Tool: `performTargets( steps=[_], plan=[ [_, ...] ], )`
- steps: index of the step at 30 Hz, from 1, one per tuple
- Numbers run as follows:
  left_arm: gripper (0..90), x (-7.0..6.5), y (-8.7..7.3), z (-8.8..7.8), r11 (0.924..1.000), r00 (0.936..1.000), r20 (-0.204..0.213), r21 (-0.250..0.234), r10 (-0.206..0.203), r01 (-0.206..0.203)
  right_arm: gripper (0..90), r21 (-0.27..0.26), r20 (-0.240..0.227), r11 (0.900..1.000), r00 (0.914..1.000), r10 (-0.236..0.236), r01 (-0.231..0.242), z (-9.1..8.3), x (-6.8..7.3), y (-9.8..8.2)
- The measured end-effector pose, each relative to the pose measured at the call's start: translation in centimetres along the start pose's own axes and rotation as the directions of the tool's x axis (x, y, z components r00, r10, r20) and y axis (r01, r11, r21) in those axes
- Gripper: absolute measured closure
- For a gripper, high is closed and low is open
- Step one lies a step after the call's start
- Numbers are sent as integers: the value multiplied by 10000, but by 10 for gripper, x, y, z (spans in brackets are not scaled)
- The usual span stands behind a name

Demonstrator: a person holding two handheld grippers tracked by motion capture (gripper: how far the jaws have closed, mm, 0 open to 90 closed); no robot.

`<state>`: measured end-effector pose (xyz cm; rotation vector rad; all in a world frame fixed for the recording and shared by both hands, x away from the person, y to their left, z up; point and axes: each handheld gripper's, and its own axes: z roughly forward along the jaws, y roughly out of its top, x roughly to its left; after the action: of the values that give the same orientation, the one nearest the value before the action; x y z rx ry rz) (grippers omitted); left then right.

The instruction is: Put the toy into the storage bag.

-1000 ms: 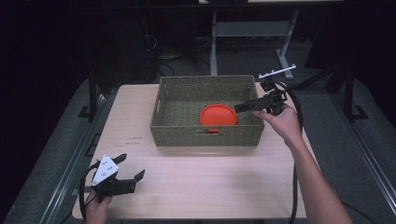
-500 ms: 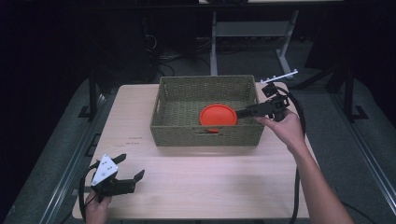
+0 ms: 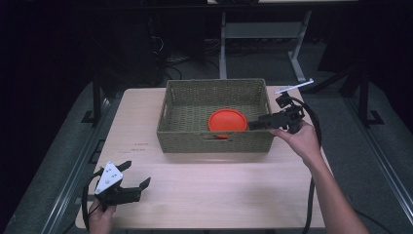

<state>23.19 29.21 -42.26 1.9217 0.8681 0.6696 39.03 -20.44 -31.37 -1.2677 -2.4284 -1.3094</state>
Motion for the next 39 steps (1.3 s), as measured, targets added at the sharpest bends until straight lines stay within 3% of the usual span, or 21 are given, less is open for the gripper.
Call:
performTargets(
  steps=[39],
  plan=[
    [129, 1, 0, -1, 10000, 10000, -66, 47, -33, 33, 226, -256, -537, 9996, 9985, 110, -124, -5, -11, -59]
  ],
)
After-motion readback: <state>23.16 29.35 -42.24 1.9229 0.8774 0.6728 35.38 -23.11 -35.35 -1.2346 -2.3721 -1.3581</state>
